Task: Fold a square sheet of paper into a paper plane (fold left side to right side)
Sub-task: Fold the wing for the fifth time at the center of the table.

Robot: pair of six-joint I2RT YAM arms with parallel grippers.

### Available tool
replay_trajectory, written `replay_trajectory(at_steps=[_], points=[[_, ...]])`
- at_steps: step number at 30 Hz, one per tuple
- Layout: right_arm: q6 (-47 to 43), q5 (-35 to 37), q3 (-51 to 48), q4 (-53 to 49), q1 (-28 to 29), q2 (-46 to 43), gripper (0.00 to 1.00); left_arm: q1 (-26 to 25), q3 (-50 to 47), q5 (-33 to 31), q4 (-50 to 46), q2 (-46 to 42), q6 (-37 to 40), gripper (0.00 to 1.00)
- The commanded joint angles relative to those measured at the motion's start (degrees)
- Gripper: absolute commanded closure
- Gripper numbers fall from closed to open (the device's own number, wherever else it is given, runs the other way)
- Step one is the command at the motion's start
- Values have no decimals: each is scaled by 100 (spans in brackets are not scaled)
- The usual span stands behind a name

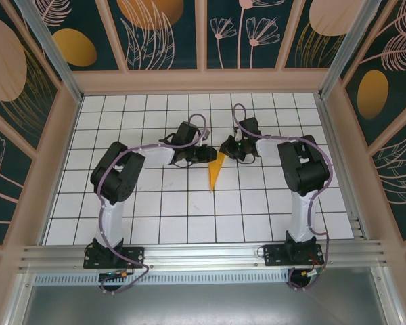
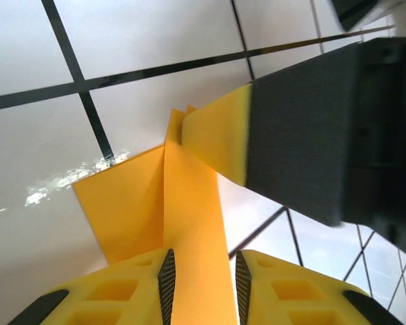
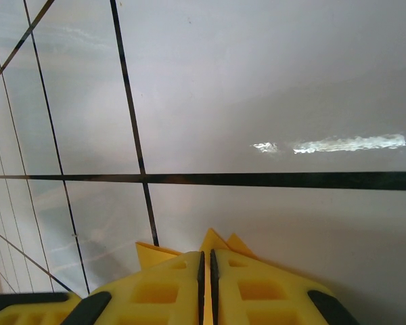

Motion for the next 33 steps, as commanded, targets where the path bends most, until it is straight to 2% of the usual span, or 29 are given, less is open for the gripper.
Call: replay_trajectory(at_steps=[1, 5, 11, 17, 21, 33], points=[[-30, 54, 32, -153, 4, 46, 85, -15, -225, 21, -85, -593, -8, 68], [-21, 43, 22, -139, 5, 29, 86, -261, -521, 162, 35, -997, -191, 68], [-54, 74, 23, -164, 9, 4, 85, -732, -803, 176, 151, -1141, -464, 68], [-74, 83, 23, -184, 18, -22, 85, -770, -1004, 53, 158, -832, -501, 68], [-83, 57, 20, -118, 18, -99, 85, -772, -1074, -258, -16, -655, -370, 69], [-428, 70, 112, -427, 15, -820, 83, -780, -1368, -202, 207, -243, -414, 76]])
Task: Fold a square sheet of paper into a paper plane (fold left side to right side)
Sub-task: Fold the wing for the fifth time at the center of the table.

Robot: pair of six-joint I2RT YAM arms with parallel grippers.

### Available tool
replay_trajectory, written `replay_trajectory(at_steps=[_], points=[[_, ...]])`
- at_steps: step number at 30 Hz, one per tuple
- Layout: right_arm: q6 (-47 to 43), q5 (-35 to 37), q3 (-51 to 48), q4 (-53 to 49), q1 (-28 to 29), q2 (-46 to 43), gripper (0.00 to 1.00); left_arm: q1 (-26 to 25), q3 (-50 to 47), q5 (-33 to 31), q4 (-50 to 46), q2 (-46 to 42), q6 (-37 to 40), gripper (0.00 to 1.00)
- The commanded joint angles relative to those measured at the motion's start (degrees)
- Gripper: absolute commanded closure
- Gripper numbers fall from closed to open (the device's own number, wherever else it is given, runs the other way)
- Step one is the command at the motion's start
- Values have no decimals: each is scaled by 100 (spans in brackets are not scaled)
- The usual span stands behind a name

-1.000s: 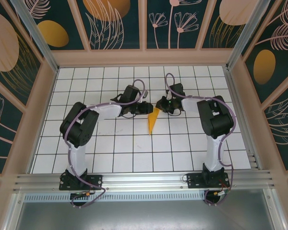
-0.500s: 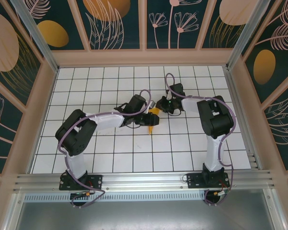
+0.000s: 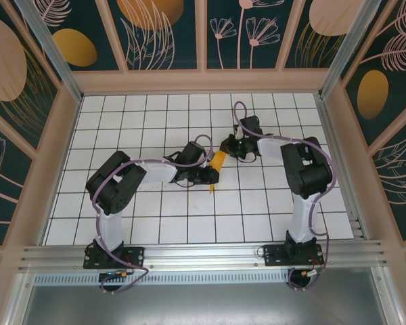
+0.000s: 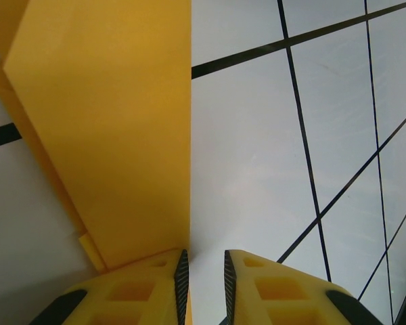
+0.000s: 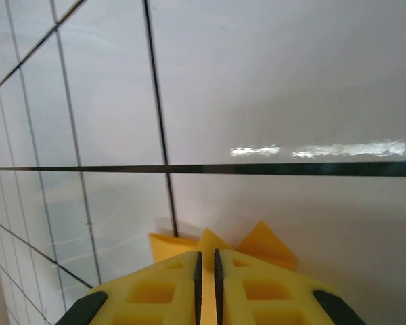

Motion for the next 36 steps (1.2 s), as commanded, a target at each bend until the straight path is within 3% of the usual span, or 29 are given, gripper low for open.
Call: replay_trajectory(at_steps=[1, 10, 18, 36], points=[[-246, 99, 69, -287, 17, -595, 83, 3, -156, -31, -30, 271, -1, 76], [1, 82, -747, -397, 275, -1272, 88, -12, -174, -135, -193, 349, 89, 79], [457, 108, -938, 77, 780, -939, 91, -21, -166, -197, -246, 386, 119, 81], [323, 797, -1102, -54, 862, -420, 91, -31, -177, -436, -446, 428, 160, 85]])
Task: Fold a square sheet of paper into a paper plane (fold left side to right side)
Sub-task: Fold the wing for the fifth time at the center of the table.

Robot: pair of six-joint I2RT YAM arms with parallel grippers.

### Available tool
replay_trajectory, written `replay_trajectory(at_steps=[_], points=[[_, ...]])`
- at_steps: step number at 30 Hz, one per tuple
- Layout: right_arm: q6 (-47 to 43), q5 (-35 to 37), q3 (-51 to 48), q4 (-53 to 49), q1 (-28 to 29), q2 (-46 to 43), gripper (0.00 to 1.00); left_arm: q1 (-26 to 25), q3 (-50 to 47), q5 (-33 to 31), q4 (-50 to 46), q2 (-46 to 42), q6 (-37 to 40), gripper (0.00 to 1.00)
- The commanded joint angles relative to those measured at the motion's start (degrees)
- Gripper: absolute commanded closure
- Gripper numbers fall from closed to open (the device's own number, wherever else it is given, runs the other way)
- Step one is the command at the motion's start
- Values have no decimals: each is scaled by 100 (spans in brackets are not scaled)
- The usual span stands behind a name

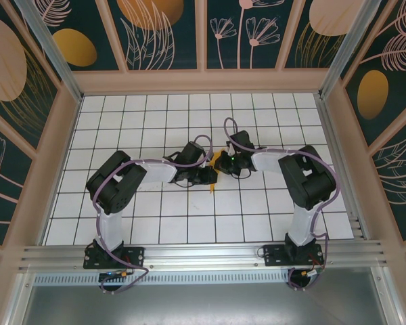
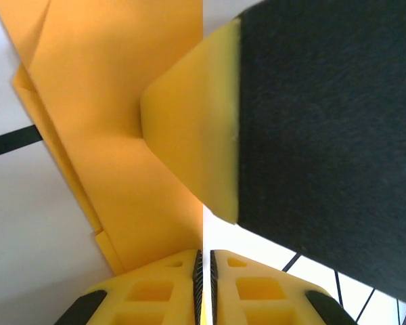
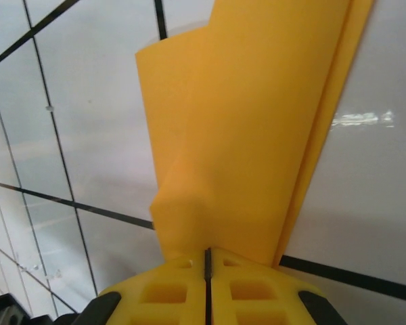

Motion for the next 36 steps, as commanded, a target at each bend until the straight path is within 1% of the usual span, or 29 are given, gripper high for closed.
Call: replay_trajectory(at_steps=[1, 3, 9, 17, 24, 36], points=[[-209, 477, -15, -211, 31, 162, 91, -51, -153, -409, -486, 383, 150, 85], [-324, 677, 46, -375, 30, 201, 91, -66, -149, -471, -559, 392, 176, 85], [-549, 912, 154, -490, -55, 220, 90, -110, -92, -566, -703, 479, 228, 86], [-821, 887, 500, -515, -307, 401, 90, -171, 23, -642, -881, 549, 299, 87], [-968, 896, 822, -591, -448, 581, 90, -207, 130, -699, -1017, 617, 330, 88], [-1148, 887, 1104, -589, -618, 811, 89, -251, 243, -783, -1166, 700, 388, 89]])
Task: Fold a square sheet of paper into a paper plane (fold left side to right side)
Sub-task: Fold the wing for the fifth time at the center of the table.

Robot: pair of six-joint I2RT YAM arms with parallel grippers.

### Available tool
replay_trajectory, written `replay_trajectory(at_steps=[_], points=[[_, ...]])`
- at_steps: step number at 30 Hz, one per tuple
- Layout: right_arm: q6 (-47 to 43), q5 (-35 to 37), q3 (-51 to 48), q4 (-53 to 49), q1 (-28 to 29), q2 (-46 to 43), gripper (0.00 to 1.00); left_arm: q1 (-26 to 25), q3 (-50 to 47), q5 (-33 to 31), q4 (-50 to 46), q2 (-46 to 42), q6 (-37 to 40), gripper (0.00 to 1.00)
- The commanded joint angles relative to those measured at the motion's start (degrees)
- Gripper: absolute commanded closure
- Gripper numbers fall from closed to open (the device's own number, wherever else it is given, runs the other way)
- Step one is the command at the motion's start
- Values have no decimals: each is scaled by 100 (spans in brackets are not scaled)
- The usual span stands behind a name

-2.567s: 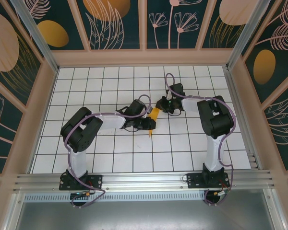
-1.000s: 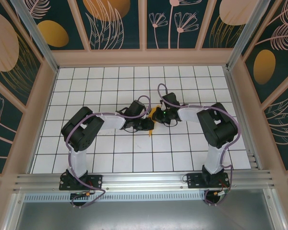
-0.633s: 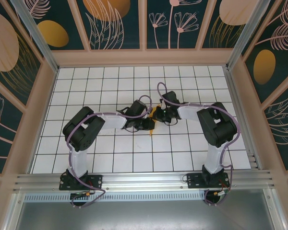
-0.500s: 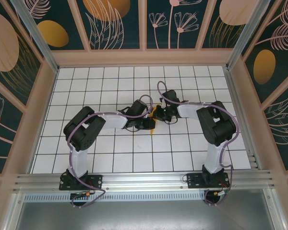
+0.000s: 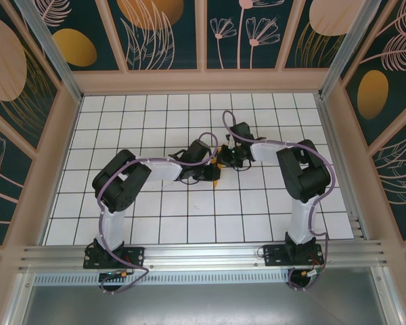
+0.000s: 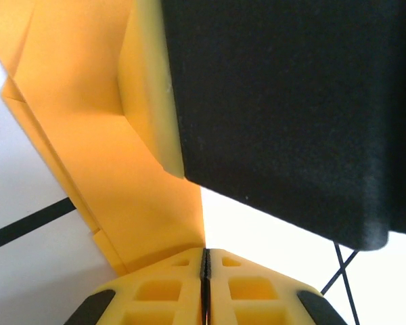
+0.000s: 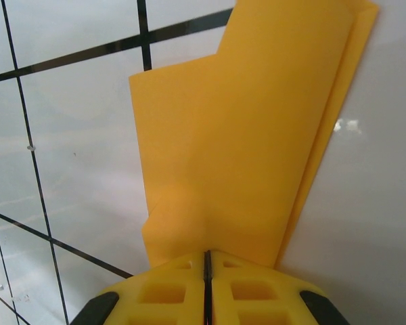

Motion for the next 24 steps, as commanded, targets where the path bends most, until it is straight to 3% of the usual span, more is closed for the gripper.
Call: replay_trajectory(at_steps=[1, 24], points=[[-215, 798, 223, 188, -314, 337, 89, -98, -198, -188, -1075, 432, 149, 89], [-501, 919, 846, -121, -570, 758, 89, -172, 13, -311, -1326, 543, 224, 89]])
